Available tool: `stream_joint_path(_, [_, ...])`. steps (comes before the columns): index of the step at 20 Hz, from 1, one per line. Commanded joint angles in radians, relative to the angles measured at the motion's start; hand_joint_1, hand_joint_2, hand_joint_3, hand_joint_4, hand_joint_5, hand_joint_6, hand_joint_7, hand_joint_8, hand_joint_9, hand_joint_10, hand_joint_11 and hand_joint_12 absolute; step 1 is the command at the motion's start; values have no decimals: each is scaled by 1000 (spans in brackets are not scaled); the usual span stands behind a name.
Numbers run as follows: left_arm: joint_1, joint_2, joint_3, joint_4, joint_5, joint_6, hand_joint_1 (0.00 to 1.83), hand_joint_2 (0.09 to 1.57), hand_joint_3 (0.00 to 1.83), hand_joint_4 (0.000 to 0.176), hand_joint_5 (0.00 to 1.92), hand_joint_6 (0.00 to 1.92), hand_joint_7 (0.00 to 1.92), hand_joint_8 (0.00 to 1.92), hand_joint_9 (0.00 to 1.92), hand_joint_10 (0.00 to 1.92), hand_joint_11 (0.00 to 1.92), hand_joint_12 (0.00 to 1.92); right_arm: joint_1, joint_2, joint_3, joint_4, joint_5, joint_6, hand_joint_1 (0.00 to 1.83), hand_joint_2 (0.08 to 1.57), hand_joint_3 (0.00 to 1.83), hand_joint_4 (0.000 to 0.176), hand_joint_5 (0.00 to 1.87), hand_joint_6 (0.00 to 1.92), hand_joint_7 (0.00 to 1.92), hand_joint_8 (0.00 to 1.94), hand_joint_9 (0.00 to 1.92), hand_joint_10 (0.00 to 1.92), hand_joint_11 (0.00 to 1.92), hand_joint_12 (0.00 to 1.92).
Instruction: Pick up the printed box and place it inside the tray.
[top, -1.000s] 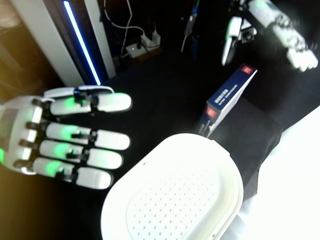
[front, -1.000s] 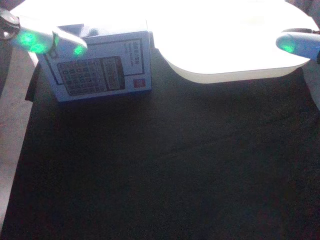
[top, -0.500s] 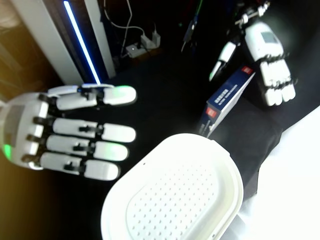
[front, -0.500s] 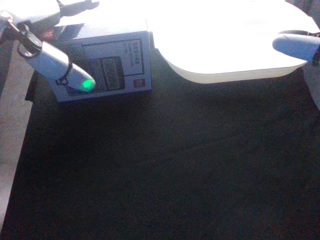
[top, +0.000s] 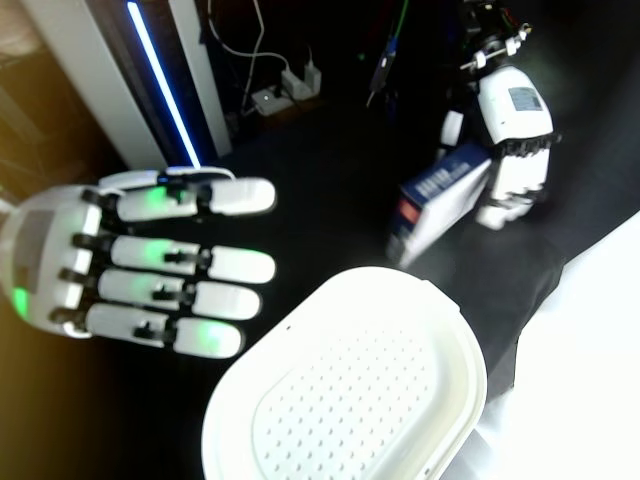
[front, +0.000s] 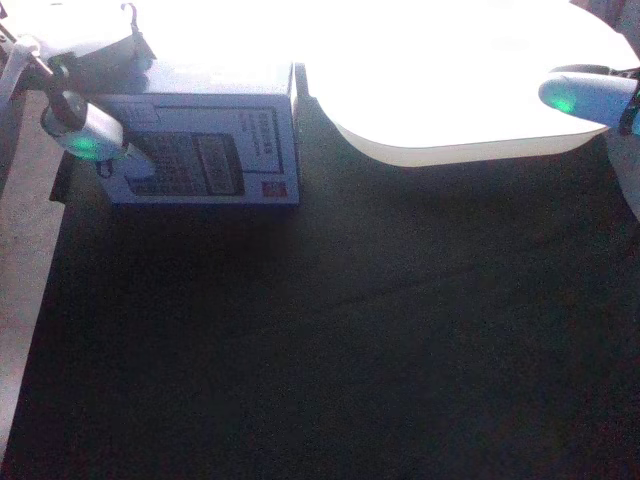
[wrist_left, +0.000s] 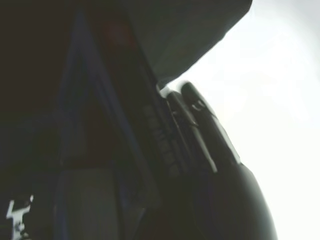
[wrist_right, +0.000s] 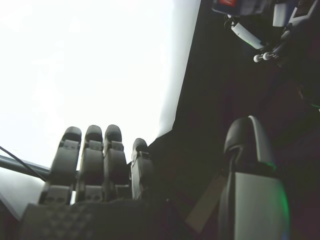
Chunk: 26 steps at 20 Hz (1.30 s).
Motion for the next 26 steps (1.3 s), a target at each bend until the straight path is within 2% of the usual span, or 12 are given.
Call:
stream_joint_path(1, [-1, -5, 3, -2, -103, 0, 1278, 1062, 1, 0, 1070, 673, 1125, 930, 1182, 746, 1023, 1299, 14, 2, 8, 17, 115, 3, 630, 938, 5, 134, 0, 0, 160, 5, 73, 3, 0, 639])
stream_joint_path(3, [5, -18, 2, -2, -127, 0, 1274, 1048, 1, 0, 1081, 684, 1179, 817, 1246, 633, 1065, 1195, 14, 1, 8, 17, 115, 3, 632, 923, 0, 154, 18, 3, 157, 2, 73, 2, 0, 682])
stream_joint_path(4, [7, -19, -1, -2, -143, -3, 1380, 1030, 0, 0, 1051, 649, 1195, 637, 1227, 861, 1088, 1195, 14, 1, 8, 17, 115, 3, 642, 917, 0, 160, 16, 1, 153, 0, 65, 1, 0, 655])
stream_joint_path(8, [38, 31, -36, 0, -293, -130, 1281, 1079, 2, 0, 994, 753, 1128, 955, 1220, 626, 986, 1308, 14, 0, 7, 17, 116, 4, 654, 897, 0, 152, 0, 0, 140, 3, 61, 0, 0, 564])
stream_joint_path(11, [25, 49, -58, 5, -367, -148, 1396, 1060, 0, 0, 908, 837, 1107, 761, 1186, 958, 1041, 1146, 19, -6, 13, 22, 117, 4, 724, 862, 0, 144, 0, 0, 95, 0, 77, 4, 0, 505])
stream_joint_path(12, [22, 56, -69, 11, -387, -148, 1383, 1113, 5, 0, 812, 984, 969, 948, 1049, 1149, 1031, 1160, 21, -9, 14, 22, 117, 7, 755, 822, 0, 142, 0, 0, 89, 0, 80, 3, 0, 481])
stream_joint_path(14, [20, 79, -104, 14, -463, -148, 1283, 1117, 0, 0, 847, 1046, 1058, 972, 1126, 856, 1016, 1222, 34, -19, 16, 22, 117, 10, 768, 792, 0, 135, 0, 0, 78, 2, 64, 5, 0, 414])
stream_joint_path(17, [9, 88, -133, 33, -528, -148, 1271, 1094, 0, 0, 905, 967, 1139, 876, 1264, 466, 1048, 1090, 60, -73, 59, 32, 118, 51, 711, 791, 0, 150, 0, 0, 18, 0, 53, 2, 0, 566])
stream_joint_path(19, [7, 87, -146, 42, -554, -148, 1263, 1099, 0, 0, 928, 930, 1102, 948, 1257, 433, 998, 1151, 67, -128, 106, 33, 116, 114, 656, 743, 0, 132, 0, 0, 2, 0, 101, 11, 0, 777])
stream_joint_path(21, [-16, 64, -149, 59, -562, -148, 1264, 1097, 0, 0, 922, 940, 1112, 928, 1273, 427, 1023, 1097, 78, -157, 113, 45, 115, 115, 676, 752, 0, 138, 0, 0, 0, 0, 120, 8, 0, 947])
stream_joint_path(22, [-28, 50, -148, 69, -563, -148, 1238, 1106, 0, 0, 919, 1079, 1088, 836, 1267, 298, 1018, 1010, 80, -172, 116, 55, 115, 115, 651, 761, 2, 174, 0, 0, 4, 0, 115, 2, 0, 985])
stream_joint_path(26, [-39, 14, -146, 81, -588, -148, 1290, 1063, 0, 0, 967, 855, 1221, 747, 1400, 223, 1120, 1016, 102, -222, 134, 59, 97, 115, 599, 828, 9, 176, 0, 0, 0, 0, 84, 9, 0, 1025])
